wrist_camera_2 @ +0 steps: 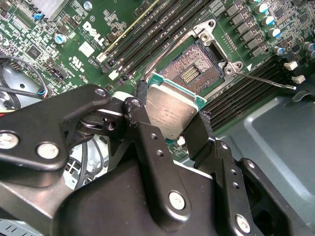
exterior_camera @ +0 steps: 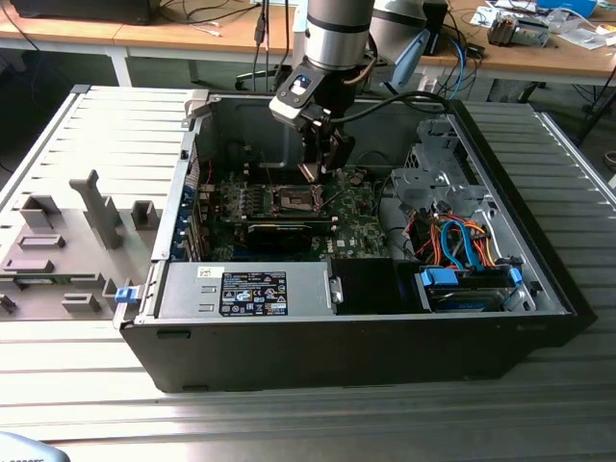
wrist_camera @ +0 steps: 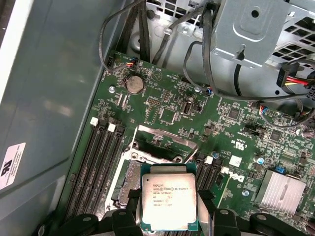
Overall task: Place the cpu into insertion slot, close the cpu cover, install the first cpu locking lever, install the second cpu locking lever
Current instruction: 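Place the cpu into insertion slot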
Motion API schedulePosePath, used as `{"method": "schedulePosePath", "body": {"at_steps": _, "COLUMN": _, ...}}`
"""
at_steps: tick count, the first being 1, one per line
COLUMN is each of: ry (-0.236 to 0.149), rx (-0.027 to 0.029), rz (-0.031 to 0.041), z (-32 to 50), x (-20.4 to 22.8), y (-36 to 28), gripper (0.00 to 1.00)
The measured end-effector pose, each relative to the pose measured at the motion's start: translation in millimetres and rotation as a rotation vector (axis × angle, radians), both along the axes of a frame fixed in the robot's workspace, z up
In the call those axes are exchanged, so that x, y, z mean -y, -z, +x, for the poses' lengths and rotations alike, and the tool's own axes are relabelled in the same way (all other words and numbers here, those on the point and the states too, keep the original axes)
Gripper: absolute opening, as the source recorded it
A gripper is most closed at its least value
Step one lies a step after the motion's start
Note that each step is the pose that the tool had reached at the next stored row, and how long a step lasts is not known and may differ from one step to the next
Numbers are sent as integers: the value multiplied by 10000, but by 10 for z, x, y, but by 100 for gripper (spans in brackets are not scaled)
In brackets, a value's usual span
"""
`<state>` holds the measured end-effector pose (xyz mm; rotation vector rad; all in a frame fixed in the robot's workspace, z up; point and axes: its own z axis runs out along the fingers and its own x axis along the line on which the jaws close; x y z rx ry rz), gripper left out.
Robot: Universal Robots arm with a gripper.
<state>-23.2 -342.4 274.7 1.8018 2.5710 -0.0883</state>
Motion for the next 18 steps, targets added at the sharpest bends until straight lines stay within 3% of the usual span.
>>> {"method": "schedulePosePath", "body": {"at_steps": 18, "ry": 275, "rx": 0, "rz": 0, "z": 0, "x": 0, "y": 9, "gripper": 55}}
